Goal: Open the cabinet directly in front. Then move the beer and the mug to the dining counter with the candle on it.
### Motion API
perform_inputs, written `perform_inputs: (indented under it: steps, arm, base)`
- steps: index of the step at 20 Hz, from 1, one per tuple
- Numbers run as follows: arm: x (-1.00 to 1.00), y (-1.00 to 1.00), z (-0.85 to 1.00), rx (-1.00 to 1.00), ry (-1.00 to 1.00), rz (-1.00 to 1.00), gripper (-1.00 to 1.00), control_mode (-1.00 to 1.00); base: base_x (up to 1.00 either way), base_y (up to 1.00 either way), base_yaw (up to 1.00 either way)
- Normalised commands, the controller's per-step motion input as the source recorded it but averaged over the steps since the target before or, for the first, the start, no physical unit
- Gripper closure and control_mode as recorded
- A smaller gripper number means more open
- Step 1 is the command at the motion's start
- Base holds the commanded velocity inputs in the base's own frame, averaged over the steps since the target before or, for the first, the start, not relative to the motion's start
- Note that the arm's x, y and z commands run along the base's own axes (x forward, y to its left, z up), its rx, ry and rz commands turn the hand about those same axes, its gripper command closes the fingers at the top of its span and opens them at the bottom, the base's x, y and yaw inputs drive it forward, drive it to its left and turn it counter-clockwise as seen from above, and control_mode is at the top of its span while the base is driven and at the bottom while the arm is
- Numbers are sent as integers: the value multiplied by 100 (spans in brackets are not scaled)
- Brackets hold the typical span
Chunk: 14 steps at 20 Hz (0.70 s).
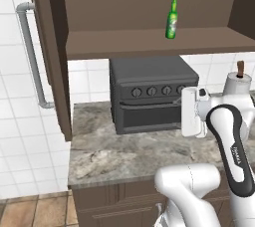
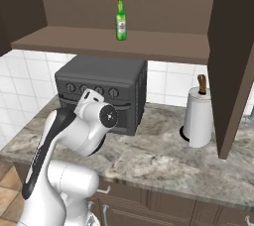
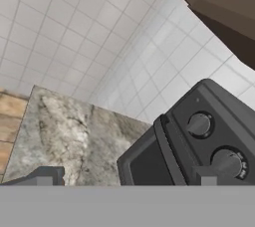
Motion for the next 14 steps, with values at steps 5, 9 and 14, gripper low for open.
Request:
perform_inputs:
  steps: [5, 9, 14]
  arm:
    - [0, -2, 27, 0, 0, -3, -100, -100]
    - [0, 0, 52, 0, 0, -3, -100, -100]
    - [0, -4, 55, 0, 3, -8, -100, -100]
  base:
    - [0, 0, 0]
    - [0, 0, 0]
    - [0, 0, 0]
